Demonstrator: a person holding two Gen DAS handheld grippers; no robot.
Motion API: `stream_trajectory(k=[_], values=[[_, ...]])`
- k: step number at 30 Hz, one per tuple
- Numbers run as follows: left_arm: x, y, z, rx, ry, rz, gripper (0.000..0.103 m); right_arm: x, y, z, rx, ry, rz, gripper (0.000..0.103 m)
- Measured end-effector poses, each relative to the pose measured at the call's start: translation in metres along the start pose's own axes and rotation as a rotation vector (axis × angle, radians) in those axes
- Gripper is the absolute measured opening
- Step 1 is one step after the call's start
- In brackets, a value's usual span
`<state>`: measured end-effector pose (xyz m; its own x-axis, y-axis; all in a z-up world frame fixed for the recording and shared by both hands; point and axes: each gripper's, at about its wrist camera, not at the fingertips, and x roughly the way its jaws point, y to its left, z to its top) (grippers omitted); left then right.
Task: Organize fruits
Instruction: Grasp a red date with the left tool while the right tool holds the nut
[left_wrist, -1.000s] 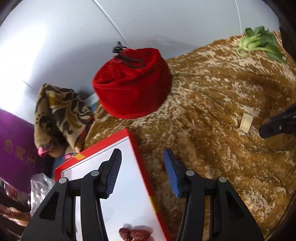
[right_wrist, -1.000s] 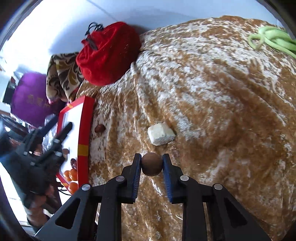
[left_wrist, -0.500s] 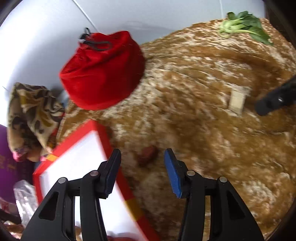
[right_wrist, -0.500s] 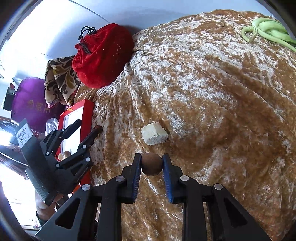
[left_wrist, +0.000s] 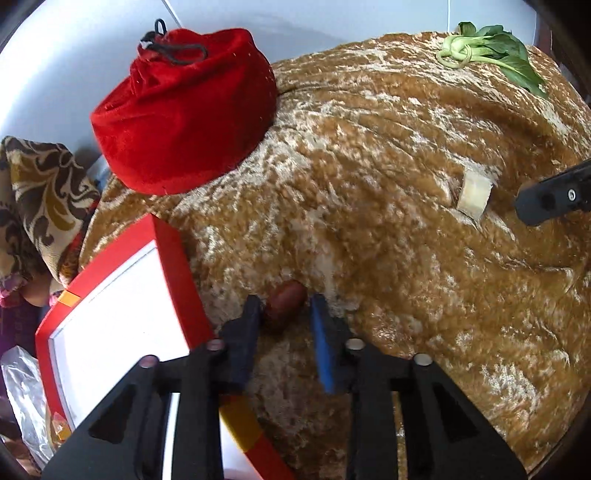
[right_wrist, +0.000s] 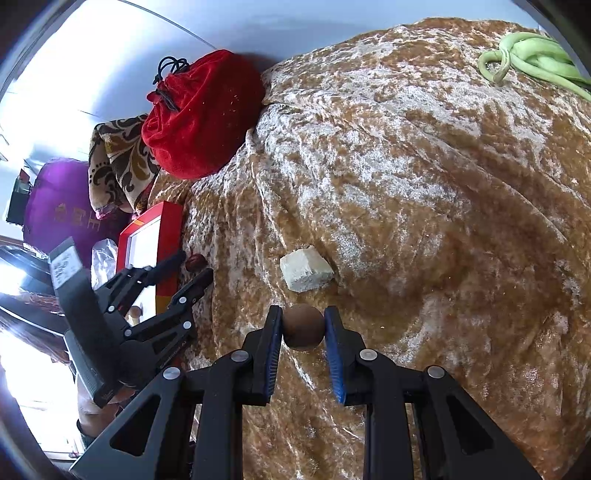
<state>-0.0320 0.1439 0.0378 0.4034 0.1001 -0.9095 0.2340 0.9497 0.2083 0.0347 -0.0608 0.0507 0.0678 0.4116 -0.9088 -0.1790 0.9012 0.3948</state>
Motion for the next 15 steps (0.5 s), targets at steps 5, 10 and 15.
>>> stream_trajectory(k=[5, 10, 15], values=[[-0.003, 0.001, 0.003, -0.037, -0.012, -0.016, 0.015, -0.001, 0.001, 0.0, -0.003, -0.003, 0.003, 0.023], [-0.006, -0.015, 0.007, -0.05, 0.011, 0.016, 0.015, 0.002, 0.004, -0.001, -0.011, 0.002, -0.001, 0.023], [-0.024, -0.045, 0.011, -0.09, 0.027, 0.09, 0.015, 0.0, 0.005, 0.0, -0.014, -0.007, -0.002, 0.023]])
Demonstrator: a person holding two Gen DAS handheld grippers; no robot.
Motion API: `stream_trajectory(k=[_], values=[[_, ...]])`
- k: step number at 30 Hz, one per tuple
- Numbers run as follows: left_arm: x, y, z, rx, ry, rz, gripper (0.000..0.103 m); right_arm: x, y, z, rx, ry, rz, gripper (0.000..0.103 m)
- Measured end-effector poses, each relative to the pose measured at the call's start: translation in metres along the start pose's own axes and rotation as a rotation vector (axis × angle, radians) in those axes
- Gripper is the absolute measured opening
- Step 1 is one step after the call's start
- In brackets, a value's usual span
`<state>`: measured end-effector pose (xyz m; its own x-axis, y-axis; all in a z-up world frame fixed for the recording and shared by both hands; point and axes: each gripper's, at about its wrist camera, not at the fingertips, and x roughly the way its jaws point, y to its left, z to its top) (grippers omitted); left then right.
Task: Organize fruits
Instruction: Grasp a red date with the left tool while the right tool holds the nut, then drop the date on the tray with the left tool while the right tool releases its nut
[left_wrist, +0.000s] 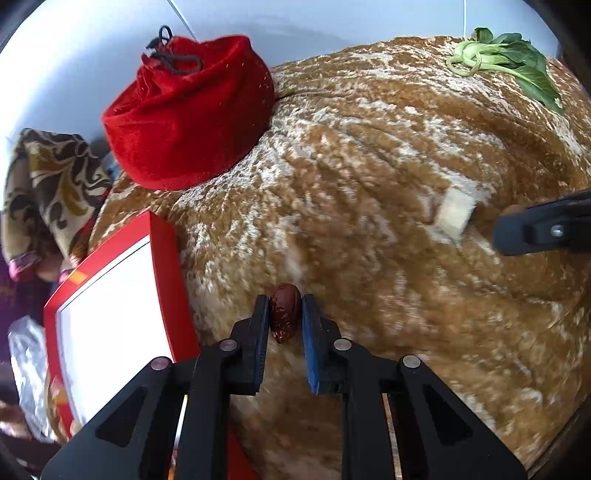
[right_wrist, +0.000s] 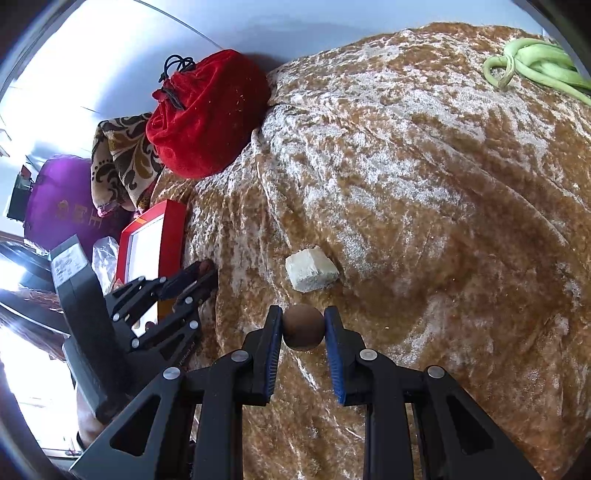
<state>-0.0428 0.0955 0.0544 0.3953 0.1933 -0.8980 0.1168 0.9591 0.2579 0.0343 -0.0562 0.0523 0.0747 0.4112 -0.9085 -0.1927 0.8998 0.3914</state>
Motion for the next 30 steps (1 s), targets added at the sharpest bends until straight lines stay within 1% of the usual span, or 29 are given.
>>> stream_trajectory(k=[1, 5, 8, 11, 15, 20, 30], values=[[-0.006, -0.004, 0.0, -0.008, -0.01, -0.001, 0.015, -0.001, 0.0, 0.0, 0.0, -0.002, 0.001, 0.023], [-0.044, -0.028, 0.0, -0.038, -0.108, -0.014, 0.015, -0.007, -0.005, 0.001, 0.008, -0.017, 0.0, 0.023], [-0.061, -0.046, -0.002, -0.054, -0.151, -0.046, 0.015, -0.016, -0.011, 0.001, 0.02, -0.039, -0.005, 0.023], [-0.07, -0.065, -0.004, -0.038, -0.175, -0.06, 0.015, -0.024, -0.018, 0.003, 0.044, -0.057, 0.002, 0.023], [-0.085, -0.078, -0.007, -0.008, -0.225, -0.061, 0.015, -0.032, -0.026, 0.005, 0.063, -0.075, 0.004, 0.024], [-0.102, -0.079, -0.008, -0.01, -0.275, -0.069, 0.015, -0.034, -0.029, 0.008, 0.075, -0.082, 0.007, 0.024], [-0.112, -0.063, -0.01, -0.048, -0.301, -0.063, 0.015, -0.032, -0.022, 0.005, 0.067, -0.075, 0.03, 0.024]])
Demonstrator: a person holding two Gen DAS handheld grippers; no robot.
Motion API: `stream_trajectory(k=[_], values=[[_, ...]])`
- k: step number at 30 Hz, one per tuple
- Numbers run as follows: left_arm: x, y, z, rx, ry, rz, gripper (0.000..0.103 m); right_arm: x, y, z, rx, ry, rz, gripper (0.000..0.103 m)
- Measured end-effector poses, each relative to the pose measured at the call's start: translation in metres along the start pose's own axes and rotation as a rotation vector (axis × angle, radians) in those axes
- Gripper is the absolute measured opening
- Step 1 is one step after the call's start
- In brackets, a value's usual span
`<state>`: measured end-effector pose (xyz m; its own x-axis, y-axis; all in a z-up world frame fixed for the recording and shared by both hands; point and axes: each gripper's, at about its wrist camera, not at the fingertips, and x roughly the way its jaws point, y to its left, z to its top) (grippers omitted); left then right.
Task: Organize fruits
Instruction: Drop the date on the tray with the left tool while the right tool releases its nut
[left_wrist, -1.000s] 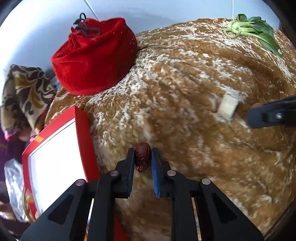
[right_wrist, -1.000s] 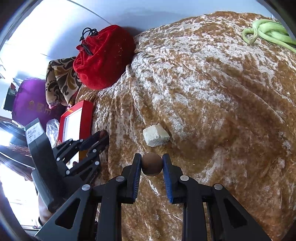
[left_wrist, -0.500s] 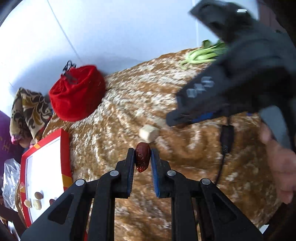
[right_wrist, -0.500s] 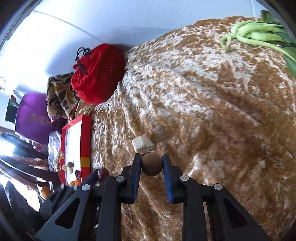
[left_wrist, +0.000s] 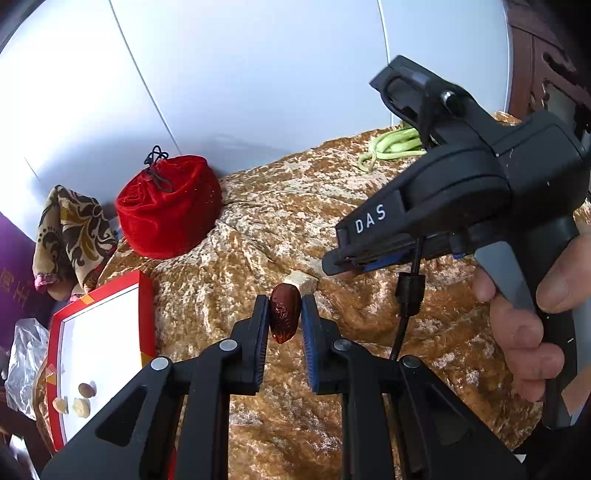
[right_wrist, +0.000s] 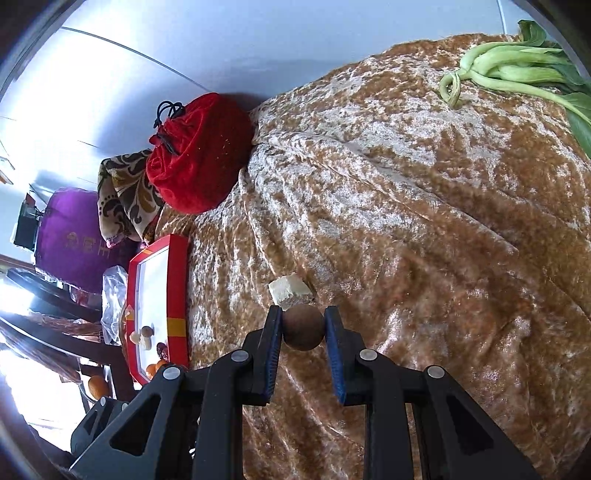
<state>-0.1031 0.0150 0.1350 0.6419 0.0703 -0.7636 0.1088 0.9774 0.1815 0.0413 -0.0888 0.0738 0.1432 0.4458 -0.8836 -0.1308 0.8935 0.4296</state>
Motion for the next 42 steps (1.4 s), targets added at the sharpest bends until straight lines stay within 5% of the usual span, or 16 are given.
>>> stream_trajectory(k=[31, 37, 42], values=[[-0.01, 0.068, -0.01, -0.127, -0.006, 0.075, 0.015, 0.014, 0.061, -0.008, -0.117, -0.005, 0.068, 0.024], [0.002, 0.136, -0.025, -0.245, 0.045, 0.144, 0.015, 0.036, 0.095, -0.006, -0.149, 0.007, 0.118, 0.024], [0.011, 0.216, -0.055, -0.393, 0.109, 0.279, 0.015, 0.059, 0.134, -0.009, -0.196, 0.03, 0.165, 0.023]])
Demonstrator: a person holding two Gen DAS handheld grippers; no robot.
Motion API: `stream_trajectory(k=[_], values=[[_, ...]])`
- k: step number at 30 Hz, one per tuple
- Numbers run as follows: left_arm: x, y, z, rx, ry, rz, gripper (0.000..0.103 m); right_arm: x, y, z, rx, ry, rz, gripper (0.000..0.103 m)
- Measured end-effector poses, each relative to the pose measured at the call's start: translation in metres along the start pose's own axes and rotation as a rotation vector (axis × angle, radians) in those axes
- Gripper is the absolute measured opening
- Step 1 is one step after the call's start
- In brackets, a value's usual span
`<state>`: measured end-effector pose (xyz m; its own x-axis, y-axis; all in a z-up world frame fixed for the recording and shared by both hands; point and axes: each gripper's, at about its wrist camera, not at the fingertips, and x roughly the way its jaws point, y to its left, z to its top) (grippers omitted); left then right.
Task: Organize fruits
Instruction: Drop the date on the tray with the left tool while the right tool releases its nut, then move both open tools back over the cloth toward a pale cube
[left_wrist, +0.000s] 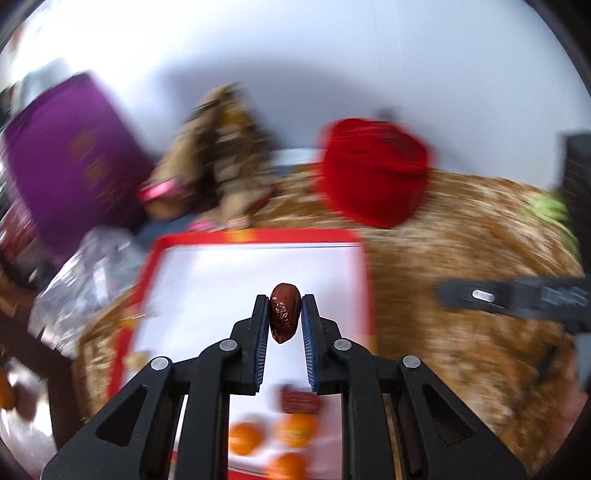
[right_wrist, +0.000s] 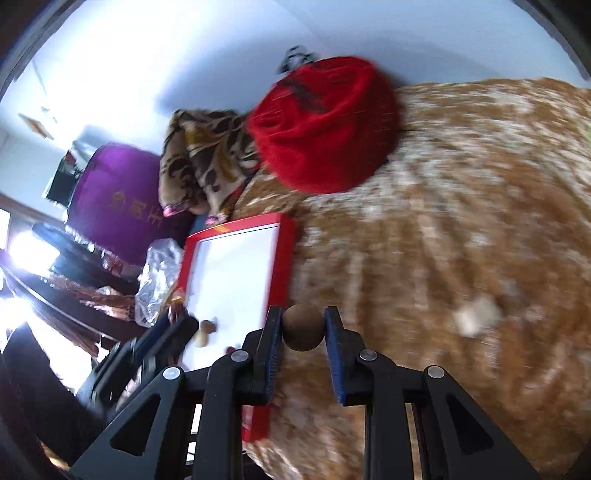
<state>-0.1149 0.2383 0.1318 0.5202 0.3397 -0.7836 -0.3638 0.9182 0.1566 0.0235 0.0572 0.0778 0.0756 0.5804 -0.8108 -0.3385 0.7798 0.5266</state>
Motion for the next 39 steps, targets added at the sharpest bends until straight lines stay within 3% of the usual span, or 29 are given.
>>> stream_trajectory(k=[5, 10, 15, 20, 24, 28, 29, 31, 33, 36, 39], values=[[0.036, 0.047, -0.014, -0.066, 0.11, 0.076, 0.015, 0.038, 0.04, -0.006, -0.059, 0.048, 0.045, 0.023], [0.058, 0.058, -0.025, -0.065, 0.177, 0.105, 0.015, 0.076, 0.071, -0.032, -0.094, 0.101, 0.049, 0.023], [0.063, 0.063, -0.029, -0.062, 0.197, 0.127, 0.015, 0.103, 0.086, -0.052, -0.127, 0.125, 0.014, 0.023], [0.068, 0.062, -0.028, -0.044, 0.22, 0.156, 0.017, 0.1, 0.087, -0.054, -0.117, 0.127, 0.034, 0.027], [0.06, 0.063, -0.023, -0.071, 0.192, 0.147, 0.027, 0.069, 0.071, -0.039, -0.094, 0.08, 0.089, 0.028], [0.041, 0.046, -0.018, -0.072, 0.146, 0.025, 0.035, 0.014, 0.029, -0.018, -0.07, -0.015, 0.021, 0.03], [0.034, 0.037, -0.016, -0.083, 0.13, -0.055, 0.037, -0.001, 0.013, -0.013, -0.058, -0.037, -0.011, 0.031], [0.027, 0.019, -0.015, -0.11, 0.105, -0.172, 0.054, -0.022, -0.014, -0.008, -0.018, -0.06, -0.052, 0.033], [0.022, -0.006, -0.015, -0.123, 0.079, -0.24, 0.055, -0.038, -0.038, -0.007, 0.016, -0.062, -0.075, 0.034], [0.019, -0.053, -0.017, -0.072, 0.009, -0.322, 0.056, -0.057, -0.071, -0.014, 0.054, -0.059, -0.127, 0.034], [0.022, -0.107, -0.024, 0.135, -0.014, -0.329, 0.056, -0.07, -0.093, -0.017, 0.108, -0.075, -0.119, 0.034]])
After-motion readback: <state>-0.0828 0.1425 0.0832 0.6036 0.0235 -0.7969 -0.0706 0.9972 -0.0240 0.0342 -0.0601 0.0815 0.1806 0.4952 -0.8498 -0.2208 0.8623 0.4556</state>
